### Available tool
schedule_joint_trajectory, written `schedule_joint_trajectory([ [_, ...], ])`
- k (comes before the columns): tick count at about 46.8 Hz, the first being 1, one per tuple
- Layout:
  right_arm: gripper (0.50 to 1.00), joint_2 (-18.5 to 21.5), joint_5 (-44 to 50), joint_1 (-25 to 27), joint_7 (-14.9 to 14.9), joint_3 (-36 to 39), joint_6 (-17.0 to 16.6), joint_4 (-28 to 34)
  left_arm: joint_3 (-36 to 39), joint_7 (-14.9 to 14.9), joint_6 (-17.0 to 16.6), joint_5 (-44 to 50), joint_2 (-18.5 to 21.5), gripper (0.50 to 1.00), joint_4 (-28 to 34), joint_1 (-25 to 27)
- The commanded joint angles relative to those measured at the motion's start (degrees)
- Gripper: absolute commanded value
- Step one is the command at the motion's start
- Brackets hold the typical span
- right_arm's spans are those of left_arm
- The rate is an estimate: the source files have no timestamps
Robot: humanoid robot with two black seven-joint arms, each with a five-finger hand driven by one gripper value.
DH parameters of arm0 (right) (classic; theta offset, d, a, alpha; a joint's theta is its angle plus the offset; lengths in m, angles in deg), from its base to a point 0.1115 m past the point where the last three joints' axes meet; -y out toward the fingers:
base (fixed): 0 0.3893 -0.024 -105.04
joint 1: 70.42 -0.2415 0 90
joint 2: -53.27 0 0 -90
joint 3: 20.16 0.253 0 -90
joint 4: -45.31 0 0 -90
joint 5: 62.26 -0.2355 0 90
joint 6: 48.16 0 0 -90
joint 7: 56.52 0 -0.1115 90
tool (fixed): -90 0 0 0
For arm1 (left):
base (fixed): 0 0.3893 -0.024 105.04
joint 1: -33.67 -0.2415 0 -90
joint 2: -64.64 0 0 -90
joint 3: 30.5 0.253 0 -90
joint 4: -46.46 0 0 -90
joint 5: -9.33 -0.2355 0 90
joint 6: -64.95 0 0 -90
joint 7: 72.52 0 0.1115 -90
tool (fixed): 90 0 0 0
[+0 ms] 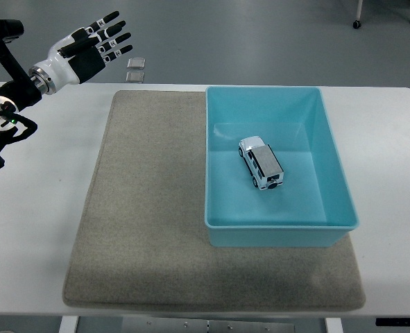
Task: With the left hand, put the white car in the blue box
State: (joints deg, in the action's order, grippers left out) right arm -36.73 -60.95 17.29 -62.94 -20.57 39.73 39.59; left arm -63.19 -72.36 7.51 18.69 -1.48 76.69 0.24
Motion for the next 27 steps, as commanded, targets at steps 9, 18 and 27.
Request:
schedule_joint_trajectory([
  [9,0.936,0.0,0.1,0.3,0.0,-0.1,-0.5,-0.3,-0.1,-0.1,0.0,-0.1,0.0,1.0,0.2,-0.7],
  [18,0.936,0.0,0.0,0.5,0.1,-0.1,-0.4,-0.2,-0.2,-0.1,0.0,-0.1,0.2,1.0,0.2,-0.7],
  [27,0.936,0.0,0.0,0.6,0.1,-0.2,-0.5,-0.3,-0.2,-0.1,0.2,-0.1,0.3,1.0,0.1,-0.7],
])
